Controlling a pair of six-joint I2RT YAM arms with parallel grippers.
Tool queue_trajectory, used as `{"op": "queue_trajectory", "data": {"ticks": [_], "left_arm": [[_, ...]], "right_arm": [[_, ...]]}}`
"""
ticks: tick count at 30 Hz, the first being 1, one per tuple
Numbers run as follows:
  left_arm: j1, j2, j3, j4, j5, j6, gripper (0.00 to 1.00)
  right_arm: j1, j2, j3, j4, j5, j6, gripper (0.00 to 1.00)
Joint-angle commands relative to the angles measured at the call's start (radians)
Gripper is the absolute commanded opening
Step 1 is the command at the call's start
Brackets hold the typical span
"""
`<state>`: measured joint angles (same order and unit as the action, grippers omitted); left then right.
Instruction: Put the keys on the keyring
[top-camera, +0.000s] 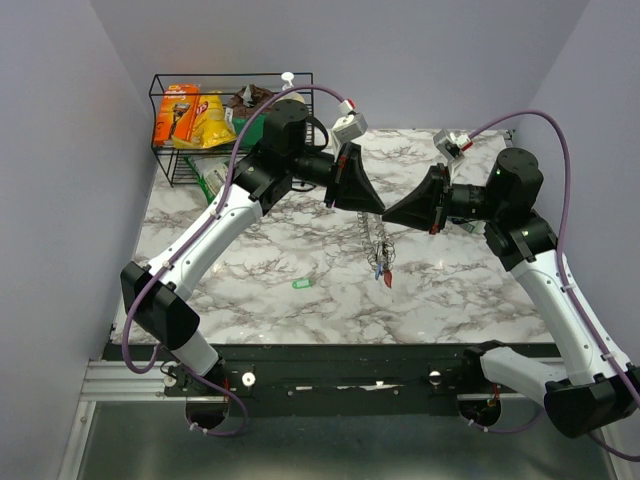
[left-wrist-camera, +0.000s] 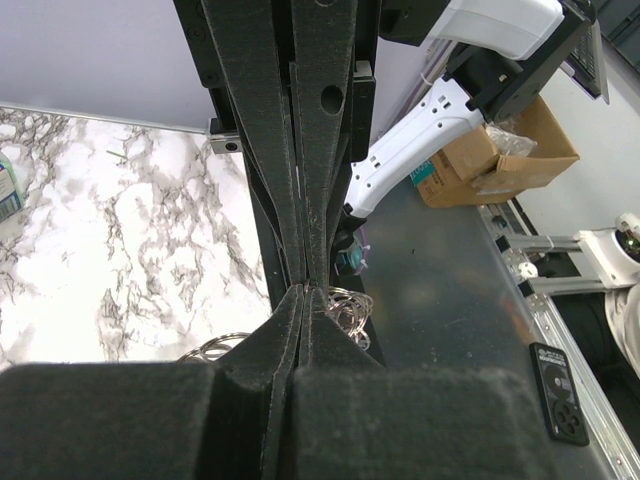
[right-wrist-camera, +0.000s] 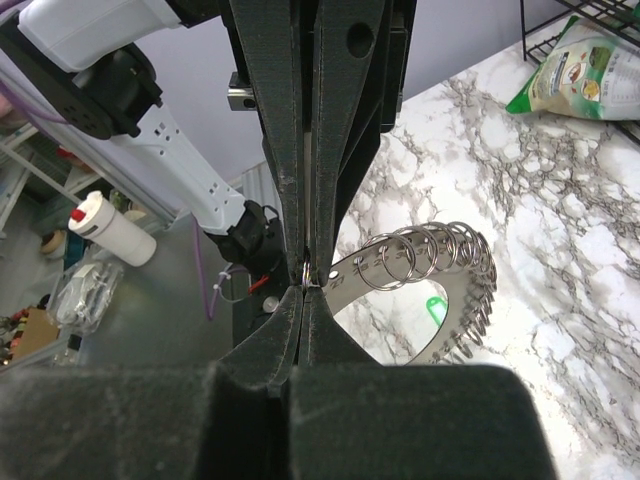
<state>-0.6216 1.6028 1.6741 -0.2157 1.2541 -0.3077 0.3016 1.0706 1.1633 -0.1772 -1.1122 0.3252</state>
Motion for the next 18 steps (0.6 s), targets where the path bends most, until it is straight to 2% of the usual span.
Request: {"op": "queue_trajectory", "data": {"ticks": [1, 3, 4, 5, 10, 15, 18], "left_arm": [[-0.007, -0.012, -0.001, 0.062, 0.030, -0.022, 0.25], [-0.007, -0.015, -0.001, 0.067, 0.022, -0.025, 0.33], [-0.007, -0.015, -0.001, 0.068, 0.007, -0.028, 0.42], [-0.006, -0.015, -0.001, 0.071, 0.001, -0.033, 0.47], [-0.004, -0.023, 0.001, 0.096, -0.042, -0.047, 0.64], [0.011, -0.044, -0.019, 0.136, -0.102, -0.085, 0.68], [0.034, -0.073, -0.069, 0.237, -0.108, -0.140, 0.69]], "right_arm": [[0.004, -0.006, -0.016, 0.025, 0.026, 0.012, 0.01], [0.004, -0.006, -0.019, 0.028, 0.028, 0.014, 0.01], [0.004, -0.008, -0.020, 0.031, 0.031, 0.015, 0.01], [0.004, -0.009, -0.020, 0.031, 0.032, 0.015, 0.01], [0.004, -0.014, -0.024, 0.035, 0.048, 0.018, 0.01], [0.004, -0.023, -0.022, 0.038, 0.077, 0.018, 0.01], [0.004, -0.029, -0.022, 0.042, 0.103, 0.017, 0.01]]}}
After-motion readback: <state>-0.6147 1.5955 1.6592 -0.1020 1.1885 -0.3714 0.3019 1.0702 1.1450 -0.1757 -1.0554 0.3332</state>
